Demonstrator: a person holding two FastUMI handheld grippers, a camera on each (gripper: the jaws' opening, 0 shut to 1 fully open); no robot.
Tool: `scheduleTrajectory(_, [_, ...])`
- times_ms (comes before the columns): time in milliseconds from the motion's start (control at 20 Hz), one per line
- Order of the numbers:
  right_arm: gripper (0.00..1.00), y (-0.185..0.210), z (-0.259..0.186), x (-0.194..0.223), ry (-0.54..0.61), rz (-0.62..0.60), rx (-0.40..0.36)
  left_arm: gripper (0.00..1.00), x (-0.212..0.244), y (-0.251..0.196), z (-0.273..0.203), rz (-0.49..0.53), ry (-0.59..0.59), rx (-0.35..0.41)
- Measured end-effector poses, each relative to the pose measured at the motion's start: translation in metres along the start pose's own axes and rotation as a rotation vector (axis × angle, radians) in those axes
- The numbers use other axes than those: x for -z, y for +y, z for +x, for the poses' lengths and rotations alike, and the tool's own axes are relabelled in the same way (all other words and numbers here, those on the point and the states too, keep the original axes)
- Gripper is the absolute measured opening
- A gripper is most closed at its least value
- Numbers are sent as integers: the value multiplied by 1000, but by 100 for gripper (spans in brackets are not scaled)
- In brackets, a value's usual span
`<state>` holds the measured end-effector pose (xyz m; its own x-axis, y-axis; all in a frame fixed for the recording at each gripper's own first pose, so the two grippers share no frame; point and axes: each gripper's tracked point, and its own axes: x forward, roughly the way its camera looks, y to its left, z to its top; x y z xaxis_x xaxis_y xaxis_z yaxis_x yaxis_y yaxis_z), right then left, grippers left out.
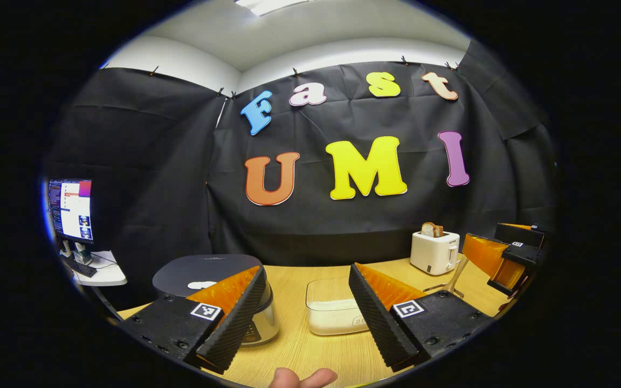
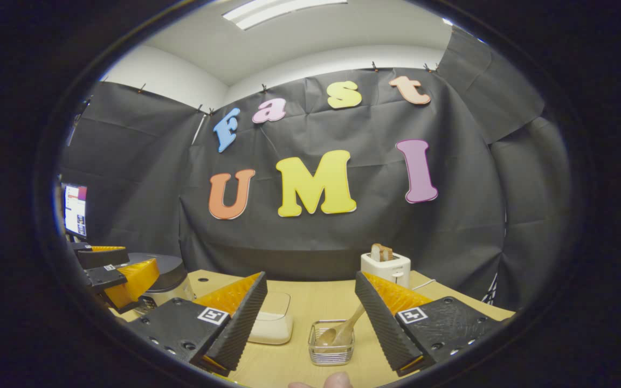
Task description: Close the left gripper, press the button to open the rice cooker; take a wooden spoon from the chopstick holder with the right hand, scoop a spoonful of rice and pour it into the rice cooker, then put the wooden spoon back into the chopstick holder.
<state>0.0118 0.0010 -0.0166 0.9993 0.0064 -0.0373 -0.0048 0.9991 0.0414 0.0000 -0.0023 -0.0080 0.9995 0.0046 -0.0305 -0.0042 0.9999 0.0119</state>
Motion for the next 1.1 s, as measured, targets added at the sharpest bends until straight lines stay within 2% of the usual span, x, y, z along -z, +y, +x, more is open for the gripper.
scheduleTrajectory(250, [98,0,0,0,-8,-8,3,99,0,4,-2,-13,8,-20])
scheduleTrajectory(300, [95,0,1,0,-9,-7,4,99,1,4,-2,-14,13,-22])
scheduleTrajectory(550, [98,-3,4,8,9,-17,-12,99,4,3,-2,-2,31,-31])
scheduleTrajectory(700, [98,-13,7,7,16,-16,-30,99,4,18,-3,-11,31,-90])
scheduleTrajectory(950, [97,-20,13,13,43,-41,-73,98,9,53,-6,33,80,-202])
scheduleTrajectory(1050, [96,-21,15,18,53,-44,-91,95,12,65,-3,34,101,-220])
scheduleTrajectory(1100, [96,-22,16,18,52,-49,-98,99,16,73,0,29,130,-228])
